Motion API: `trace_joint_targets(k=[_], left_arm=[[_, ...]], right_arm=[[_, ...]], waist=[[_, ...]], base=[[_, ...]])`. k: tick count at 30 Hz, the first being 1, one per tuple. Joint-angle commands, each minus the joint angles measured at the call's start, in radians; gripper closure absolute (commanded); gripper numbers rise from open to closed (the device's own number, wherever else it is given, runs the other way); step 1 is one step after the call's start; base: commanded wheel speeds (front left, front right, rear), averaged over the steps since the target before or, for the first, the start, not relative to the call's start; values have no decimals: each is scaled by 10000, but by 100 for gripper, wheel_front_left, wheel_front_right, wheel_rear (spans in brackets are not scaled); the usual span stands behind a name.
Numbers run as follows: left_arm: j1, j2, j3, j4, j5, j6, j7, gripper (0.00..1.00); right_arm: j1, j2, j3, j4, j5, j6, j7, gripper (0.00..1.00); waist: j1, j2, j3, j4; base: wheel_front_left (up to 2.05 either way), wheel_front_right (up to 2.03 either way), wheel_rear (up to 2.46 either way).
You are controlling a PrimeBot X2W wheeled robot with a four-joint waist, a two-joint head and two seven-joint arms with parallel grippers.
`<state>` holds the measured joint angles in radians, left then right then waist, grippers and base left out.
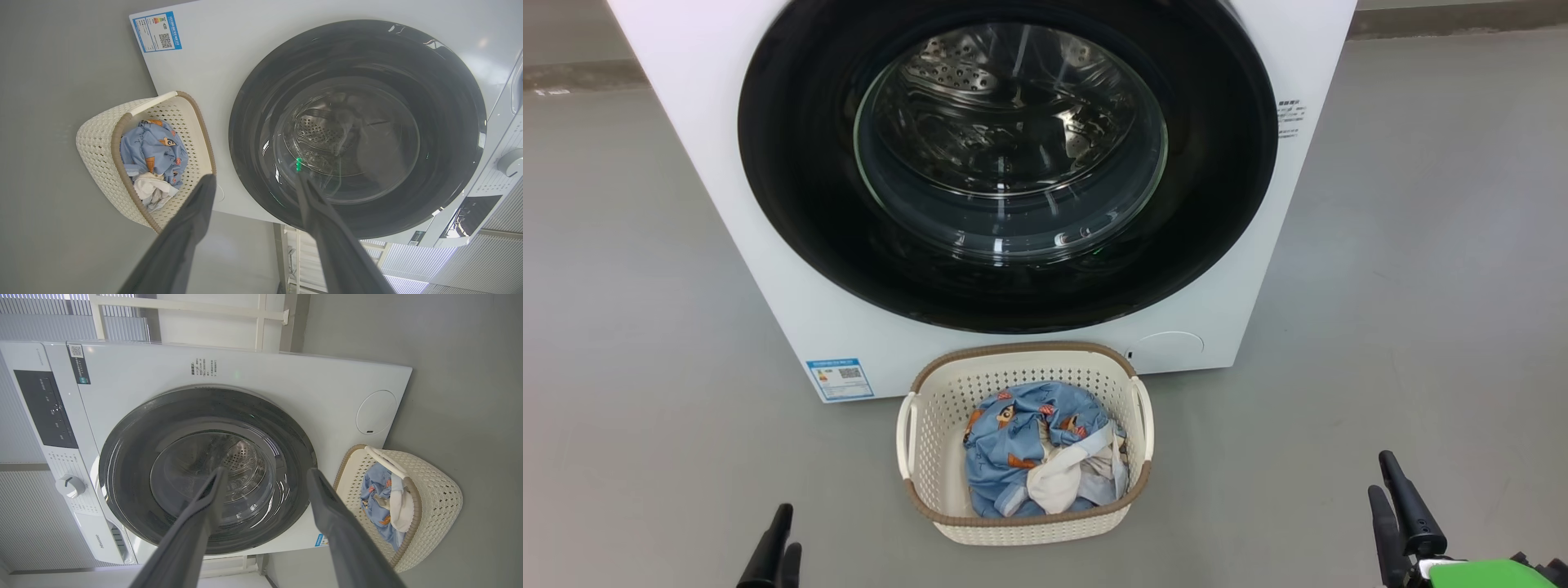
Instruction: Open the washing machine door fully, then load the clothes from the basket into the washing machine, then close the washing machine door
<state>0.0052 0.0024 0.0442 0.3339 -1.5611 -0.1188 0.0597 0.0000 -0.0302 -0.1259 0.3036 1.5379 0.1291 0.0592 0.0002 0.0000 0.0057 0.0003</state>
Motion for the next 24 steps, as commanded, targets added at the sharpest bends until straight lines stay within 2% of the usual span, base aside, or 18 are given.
trace_joint_targets(k=[1,12,24], left_arm=[[-210,153,45,-303,69,-17,-52,0],[-196,187,111,-436,1433,-27,-376,0],[-178,223,47,-649,3423,-39,-730,0]], right_arm=[[-159,-71,67,-304,-45,2,-66,0],[-157,-99,220,-745,-1773,4,-388,0],[-184,-288,485,-1146,-3841,5,-740,0]], waist=[[-1,0,0,0],[-2,0,31,8],[-2,0,77,37]], base=[[0,0,0],[0,0,0],[0,0,0]])
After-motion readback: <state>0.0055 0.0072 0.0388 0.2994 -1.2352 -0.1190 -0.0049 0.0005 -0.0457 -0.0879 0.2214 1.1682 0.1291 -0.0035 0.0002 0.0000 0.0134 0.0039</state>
